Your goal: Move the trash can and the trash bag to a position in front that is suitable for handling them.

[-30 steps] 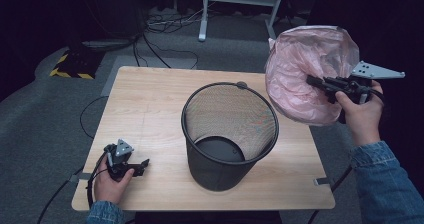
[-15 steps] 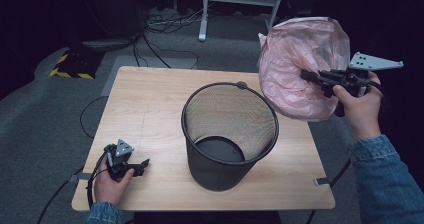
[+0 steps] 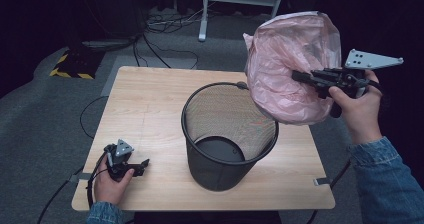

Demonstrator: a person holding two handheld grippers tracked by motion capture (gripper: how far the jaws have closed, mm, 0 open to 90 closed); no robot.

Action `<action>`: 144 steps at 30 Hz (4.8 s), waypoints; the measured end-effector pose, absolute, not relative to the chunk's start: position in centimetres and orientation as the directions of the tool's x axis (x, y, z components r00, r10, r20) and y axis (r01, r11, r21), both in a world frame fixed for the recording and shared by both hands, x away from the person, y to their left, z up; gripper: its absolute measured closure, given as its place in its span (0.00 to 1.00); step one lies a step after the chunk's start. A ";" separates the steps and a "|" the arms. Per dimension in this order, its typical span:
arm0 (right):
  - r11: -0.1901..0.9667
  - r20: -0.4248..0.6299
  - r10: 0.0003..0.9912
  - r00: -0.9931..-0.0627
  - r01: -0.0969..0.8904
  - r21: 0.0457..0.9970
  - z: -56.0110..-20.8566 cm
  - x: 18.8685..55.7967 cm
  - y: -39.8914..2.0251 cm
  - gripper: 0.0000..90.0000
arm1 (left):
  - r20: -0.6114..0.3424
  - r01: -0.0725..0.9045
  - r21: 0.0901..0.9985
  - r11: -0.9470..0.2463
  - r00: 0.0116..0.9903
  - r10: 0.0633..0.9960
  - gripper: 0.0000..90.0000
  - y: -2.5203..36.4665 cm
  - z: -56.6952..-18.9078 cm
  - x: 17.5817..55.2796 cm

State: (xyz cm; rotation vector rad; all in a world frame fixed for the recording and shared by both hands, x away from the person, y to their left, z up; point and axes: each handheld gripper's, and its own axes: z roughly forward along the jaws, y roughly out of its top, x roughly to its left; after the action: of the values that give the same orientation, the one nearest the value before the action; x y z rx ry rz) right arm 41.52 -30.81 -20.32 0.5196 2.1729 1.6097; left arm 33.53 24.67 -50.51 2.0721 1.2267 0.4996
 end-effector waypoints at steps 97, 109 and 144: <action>0.350 -0.080 0.446 -0.891 0.092 0.932 -21.6 37.4 -26.5 0.34 | 0.003 0.555 0.775 -0.302 0.474 0.880 0.28 23.7 -45.3 32.7; 0.343 -0.077 0.492 -0.867 0.112 0.933 -21.8 37.2 -28.4 0.34 | 0.006 0.526 0.799 -0.291 0.478 0.878 0.28 23.5 -42.2 32.7; 0.339 -0.056 0.569 -0.821 0.172 0.925 -23.5 37.2 -31.2 0.34 | -0.028 0.317 0.923 -0.220 0.623 0.781 0.28 23.4 -34.3 33.7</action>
State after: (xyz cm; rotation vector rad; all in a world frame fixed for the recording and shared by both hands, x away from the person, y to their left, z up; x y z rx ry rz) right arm 37.16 -31.22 -23.50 0.6537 2.2395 1.4782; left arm 33.68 23.40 -34.28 1.8011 0.8879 0.5552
